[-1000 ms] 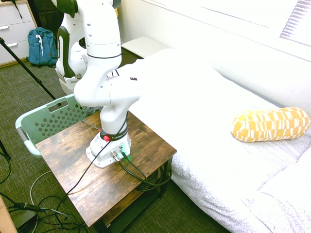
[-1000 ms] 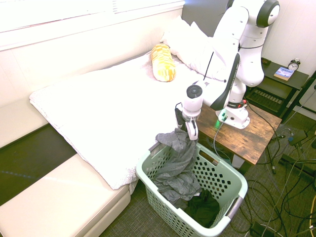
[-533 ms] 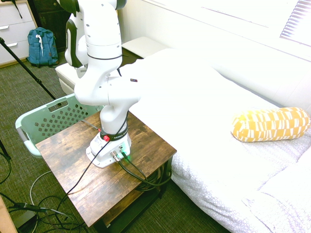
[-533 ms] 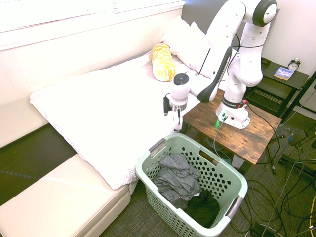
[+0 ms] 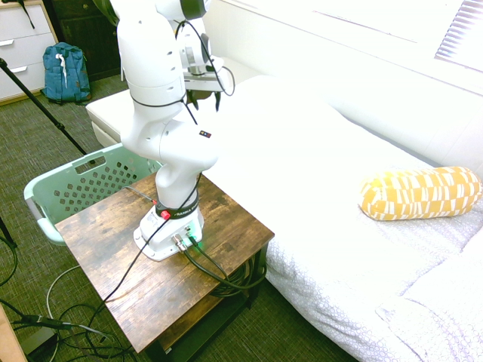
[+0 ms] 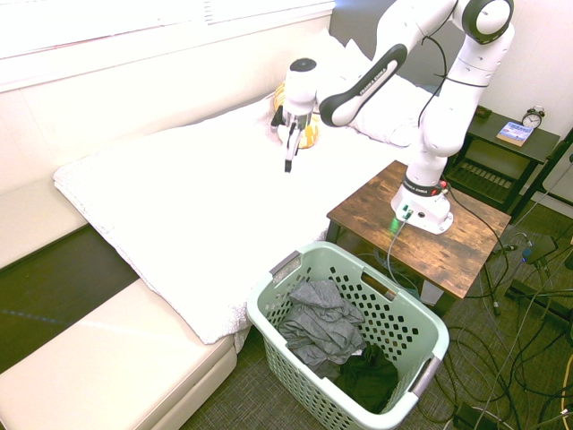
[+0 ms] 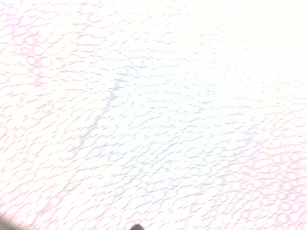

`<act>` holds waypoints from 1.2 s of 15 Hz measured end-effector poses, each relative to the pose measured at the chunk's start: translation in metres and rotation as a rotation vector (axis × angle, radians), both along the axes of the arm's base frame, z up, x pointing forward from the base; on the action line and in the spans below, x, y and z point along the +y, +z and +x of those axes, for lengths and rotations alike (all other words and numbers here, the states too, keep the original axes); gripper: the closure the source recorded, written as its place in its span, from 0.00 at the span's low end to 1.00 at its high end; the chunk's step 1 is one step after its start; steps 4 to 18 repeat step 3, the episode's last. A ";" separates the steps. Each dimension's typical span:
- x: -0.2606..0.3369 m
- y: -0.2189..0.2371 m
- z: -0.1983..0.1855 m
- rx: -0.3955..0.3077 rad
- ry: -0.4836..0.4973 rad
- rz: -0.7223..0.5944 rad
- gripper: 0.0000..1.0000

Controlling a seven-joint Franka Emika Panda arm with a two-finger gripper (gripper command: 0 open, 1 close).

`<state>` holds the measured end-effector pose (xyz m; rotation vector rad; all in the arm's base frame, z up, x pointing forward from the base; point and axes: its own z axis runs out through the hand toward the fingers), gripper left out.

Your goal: Put my clothes in the laundry bag

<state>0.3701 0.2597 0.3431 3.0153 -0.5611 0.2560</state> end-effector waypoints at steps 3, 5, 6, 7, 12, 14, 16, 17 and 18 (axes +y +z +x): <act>-0.094 0.025 0.063 0.003 -0.119 0.041 0.00; -0.094 0.025 0.063 0.003 -0.119 0.041 0.00; -0.094 0.025 0.063 0.003 -0.119 0.041 0.00; -0.094 0.025 0.063 0.003 -0.119 0.041 0.00; -0.094 0.025 0.063 0.003 -0.119 0.041 0.00; -0.094 0.025 0.063 0.003 -0.119 0.041 0.00; -0.094 0.025 0.063 0.003 -0.119 0.041 0.00; -0.094 0.025 0.063 0.003 -0.119 0.041 0.00; -0.094 0.025 0.063 0.003 -0.119 0.041 0.00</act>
